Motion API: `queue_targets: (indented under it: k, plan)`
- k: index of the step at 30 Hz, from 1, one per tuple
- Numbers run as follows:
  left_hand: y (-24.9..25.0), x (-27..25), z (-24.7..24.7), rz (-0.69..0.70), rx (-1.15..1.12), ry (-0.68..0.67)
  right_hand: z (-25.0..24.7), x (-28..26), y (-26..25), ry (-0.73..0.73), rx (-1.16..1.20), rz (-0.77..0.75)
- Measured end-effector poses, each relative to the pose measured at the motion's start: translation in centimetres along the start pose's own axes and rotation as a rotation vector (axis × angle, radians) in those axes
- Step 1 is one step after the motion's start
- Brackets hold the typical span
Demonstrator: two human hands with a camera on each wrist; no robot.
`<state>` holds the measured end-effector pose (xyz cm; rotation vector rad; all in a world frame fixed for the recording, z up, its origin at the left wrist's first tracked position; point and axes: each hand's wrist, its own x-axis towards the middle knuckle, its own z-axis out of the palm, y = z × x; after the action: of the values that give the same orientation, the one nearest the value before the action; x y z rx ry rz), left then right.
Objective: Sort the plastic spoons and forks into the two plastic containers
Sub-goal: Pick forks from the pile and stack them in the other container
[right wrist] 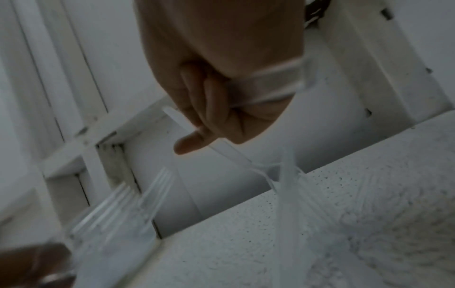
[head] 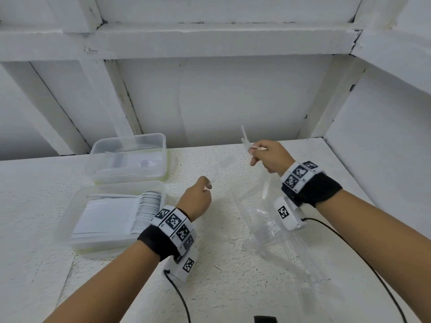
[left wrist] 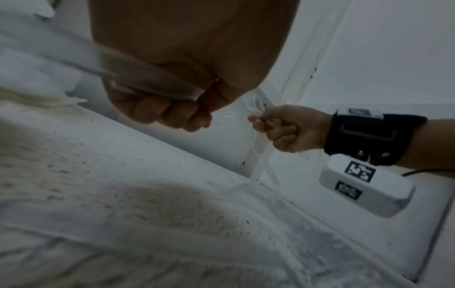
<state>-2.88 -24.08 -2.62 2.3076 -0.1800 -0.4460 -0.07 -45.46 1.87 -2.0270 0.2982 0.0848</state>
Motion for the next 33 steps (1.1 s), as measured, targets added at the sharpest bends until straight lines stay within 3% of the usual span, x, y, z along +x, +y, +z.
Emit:
queue_targets:
  k: [5, 9, 12, 19, 27, 30, 33]
  plan:
    - [0.4, -1.9, 1.2, 0.097, 0.184, -0.159, -1.6, -2.9, -0.4, -0.033, 0.341, 0.119]
    - [-0.5, -2.6, 2.2, 0.251, 0.467, -0.341, -2.7, -5.1, 0.6, -0.027, 0.394, 0.123]
    - [-0.5, -2.9, 2.3, 0.272, 0.601, -0.446, -3.2, -6.5, 1.7, -0.097, 0.409, 0.109]
    - [-0.2, -3.8, 2.2, 0.294, 0.627, -0.430, -3.3, -8.0, 3.0, -0.196, 0.467, 0.185]
    - [-1.5, -5.4, -0.2, 0.253, 0.255, -0.306, -1.2, -7.7, 2.5, -0.113, 0.162, 0.408]
    - [-1.9, -6.1, -1.0, 0.164, -0.004, -0.225, 1.0, -7.6, 2.1, -0.090, -0.060, 0.359]
    - [-2.2, -6.9, -1.6, 0.033, -0.244, -0.170, 3.4, -7.0, 2.3, -0.145, -0.477, 0.225]
